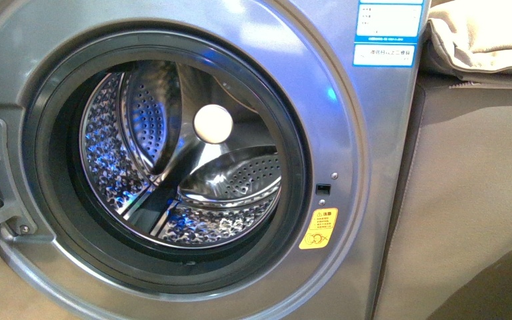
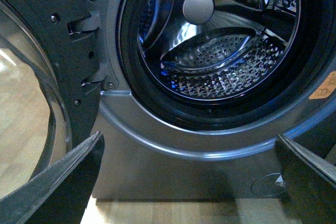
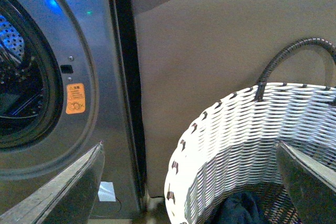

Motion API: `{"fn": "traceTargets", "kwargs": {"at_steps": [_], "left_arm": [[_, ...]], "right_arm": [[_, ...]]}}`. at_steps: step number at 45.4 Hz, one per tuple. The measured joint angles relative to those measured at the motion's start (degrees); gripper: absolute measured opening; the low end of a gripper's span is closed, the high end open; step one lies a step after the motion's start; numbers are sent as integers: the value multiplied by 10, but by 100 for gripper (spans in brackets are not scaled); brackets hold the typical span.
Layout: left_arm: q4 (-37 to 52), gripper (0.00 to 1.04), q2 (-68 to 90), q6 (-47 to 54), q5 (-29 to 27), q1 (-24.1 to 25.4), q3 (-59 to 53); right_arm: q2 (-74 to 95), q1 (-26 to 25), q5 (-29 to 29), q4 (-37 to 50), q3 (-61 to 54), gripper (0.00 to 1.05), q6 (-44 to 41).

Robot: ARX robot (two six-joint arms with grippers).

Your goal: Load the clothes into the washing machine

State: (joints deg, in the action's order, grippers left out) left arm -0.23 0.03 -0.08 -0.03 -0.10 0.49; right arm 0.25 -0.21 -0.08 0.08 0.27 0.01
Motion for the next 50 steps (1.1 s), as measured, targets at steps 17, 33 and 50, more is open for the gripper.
{"fn": "traceTargets", "kwargs": {"at_steps": [17,33,50], "left_arm": [[0,98,0,0,0,0,0],[0,98,0,0,0,0,0],[0,98,0,0,0,0,0]], "right_arm": [[0,0,0,0,0,97,0],[0,0,0,0,0,97,0],[114,-237,-227,66,89,97,3]]}}
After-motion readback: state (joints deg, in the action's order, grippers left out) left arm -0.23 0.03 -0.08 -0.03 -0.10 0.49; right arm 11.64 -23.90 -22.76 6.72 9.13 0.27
